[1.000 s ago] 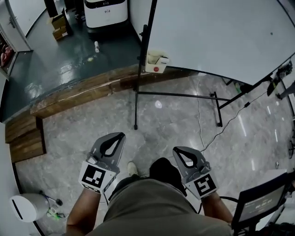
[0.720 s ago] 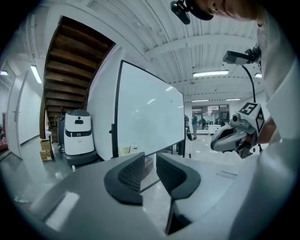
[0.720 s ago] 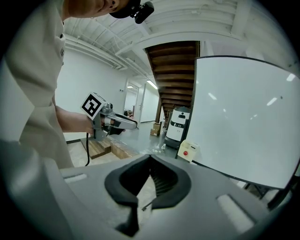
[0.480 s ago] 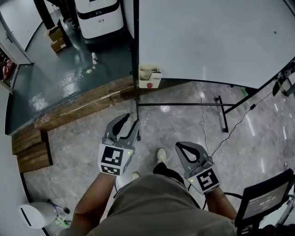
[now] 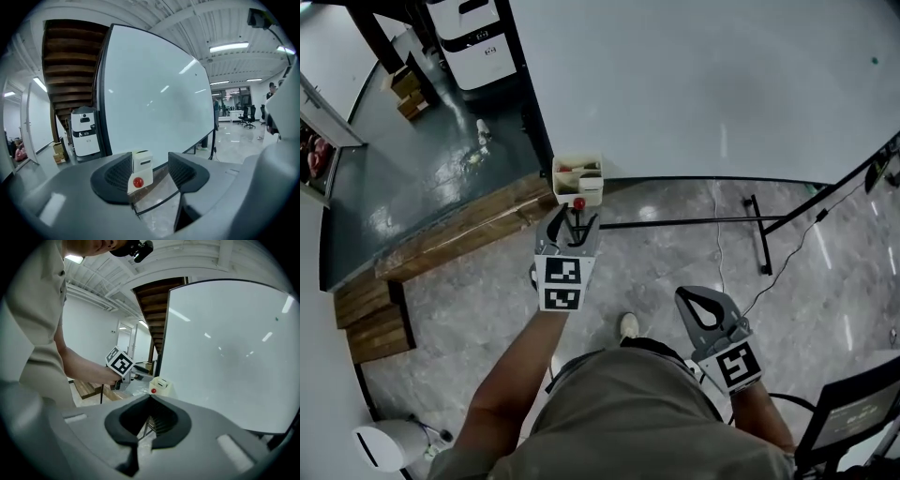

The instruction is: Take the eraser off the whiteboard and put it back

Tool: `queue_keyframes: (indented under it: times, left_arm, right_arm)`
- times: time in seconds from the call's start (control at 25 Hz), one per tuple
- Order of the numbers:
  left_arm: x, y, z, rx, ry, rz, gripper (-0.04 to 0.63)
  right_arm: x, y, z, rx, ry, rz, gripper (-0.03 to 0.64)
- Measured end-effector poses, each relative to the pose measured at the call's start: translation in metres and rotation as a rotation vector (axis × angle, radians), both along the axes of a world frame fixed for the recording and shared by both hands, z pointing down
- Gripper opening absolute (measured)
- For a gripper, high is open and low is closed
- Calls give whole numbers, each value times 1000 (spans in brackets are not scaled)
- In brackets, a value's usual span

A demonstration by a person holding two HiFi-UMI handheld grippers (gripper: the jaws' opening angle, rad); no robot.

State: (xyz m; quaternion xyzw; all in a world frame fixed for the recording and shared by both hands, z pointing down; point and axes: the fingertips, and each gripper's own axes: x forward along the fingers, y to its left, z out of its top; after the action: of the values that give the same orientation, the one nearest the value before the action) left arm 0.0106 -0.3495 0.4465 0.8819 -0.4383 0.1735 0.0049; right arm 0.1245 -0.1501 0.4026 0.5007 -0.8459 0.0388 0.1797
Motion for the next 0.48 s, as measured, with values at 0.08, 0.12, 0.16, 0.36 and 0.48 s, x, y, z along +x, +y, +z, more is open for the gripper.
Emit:
queue_keyframes:
  times: [0.08, 0.12, 0.16, 0.36, 0.48]
  left_arm:
    - [9, -14, 10, -3, -10, -30, 265]
    - [10, -20, 15, -1, -16, -45, 269]
    - [11, -24, 19, -1, -22, -60, 275]
    - [30, -56, 38, -29, -59, -121, 312]
    - [39, -71, 49, -30, -73, -150, 316]
  right_arm:
    - [16, -2, 2, 0, 6, 13, 3]
    - [22, -1, 4, -3, 7, 21, 3]
    - [27, 0, 5, -5, 10, 30, 3]
    - [65, -14, 5, -20, 31, 39, 3]
    - [79, -20, 9, -34, 33, 37, 3]
